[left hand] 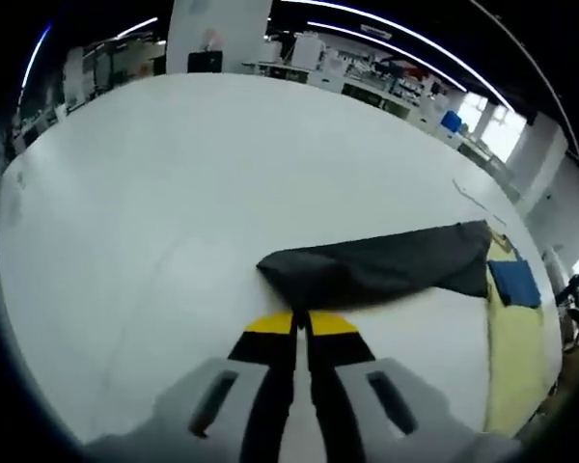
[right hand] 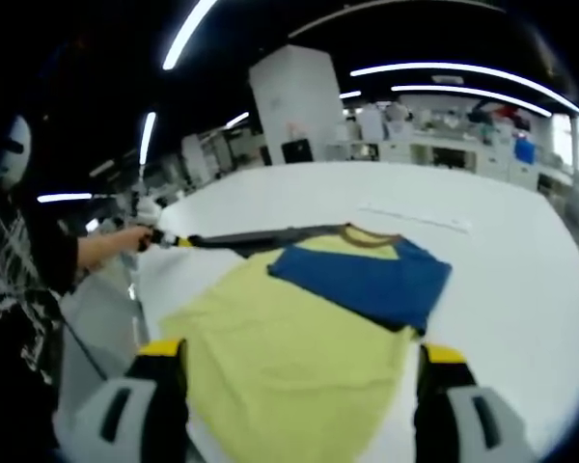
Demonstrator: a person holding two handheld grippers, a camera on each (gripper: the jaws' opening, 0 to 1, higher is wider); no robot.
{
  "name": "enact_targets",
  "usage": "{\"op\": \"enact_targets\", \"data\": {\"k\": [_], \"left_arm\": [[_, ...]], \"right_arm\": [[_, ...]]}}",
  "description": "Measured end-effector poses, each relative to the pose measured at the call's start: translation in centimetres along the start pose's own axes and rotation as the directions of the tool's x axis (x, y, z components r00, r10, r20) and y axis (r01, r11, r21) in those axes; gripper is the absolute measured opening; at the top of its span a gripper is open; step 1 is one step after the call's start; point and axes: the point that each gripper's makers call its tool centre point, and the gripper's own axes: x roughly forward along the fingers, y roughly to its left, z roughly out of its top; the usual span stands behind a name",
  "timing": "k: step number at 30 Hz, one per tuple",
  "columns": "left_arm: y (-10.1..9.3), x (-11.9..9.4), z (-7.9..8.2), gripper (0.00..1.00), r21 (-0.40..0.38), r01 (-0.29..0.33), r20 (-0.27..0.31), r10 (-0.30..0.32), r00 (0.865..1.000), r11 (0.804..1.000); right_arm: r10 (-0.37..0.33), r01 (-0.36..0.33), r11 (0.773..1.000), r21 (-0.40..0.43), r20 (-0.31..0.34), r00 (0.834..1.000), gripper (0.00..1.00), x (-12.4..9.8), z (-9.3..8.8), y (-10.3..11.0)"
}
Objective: Fold the garment on the visible template until the final outline fits inside the template.
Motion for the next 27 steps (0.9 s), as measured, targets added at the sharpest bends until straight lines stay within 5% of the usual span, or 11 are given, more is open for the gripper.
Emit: {"op": "enact_targets", "data": {"k": [13,21,24,27], "left_arm": [[-1.5,-1.9,0.9,0.0,-0.091,0.035,0.024,-0.033,0.999,0.995],[-1.6,-3.2,3.3,0.0,-0.101,0.058,0.105,-0.047,0.993,0.993],[-0.7,-2.2,3.1,0.0,-0.096,0.046,0.075,-0.039,0.996,0.994],[-0.1,-1.9,0.9,0.0,-0.089,-0.004,-0.015,0.003,1.0,0.996]], "right_arm": [[-0.01,0.01,1.0,-0.001,-0.003,1.0,0.99,-0.1,-0.1,0.0],[-0.022,0.022,1.0,0.001,-0.002,1.0,0.99,-0.3,-0.2,-0.3],[-0.023,0.023,1.0,0.005,-0.002,1.0,0.99,-0.2,-0.3,-0.3],[-0.022,0.022,1.0,0.002,-0.003,1.0,0.99,-0.2,-0.2,-0.3]]}}
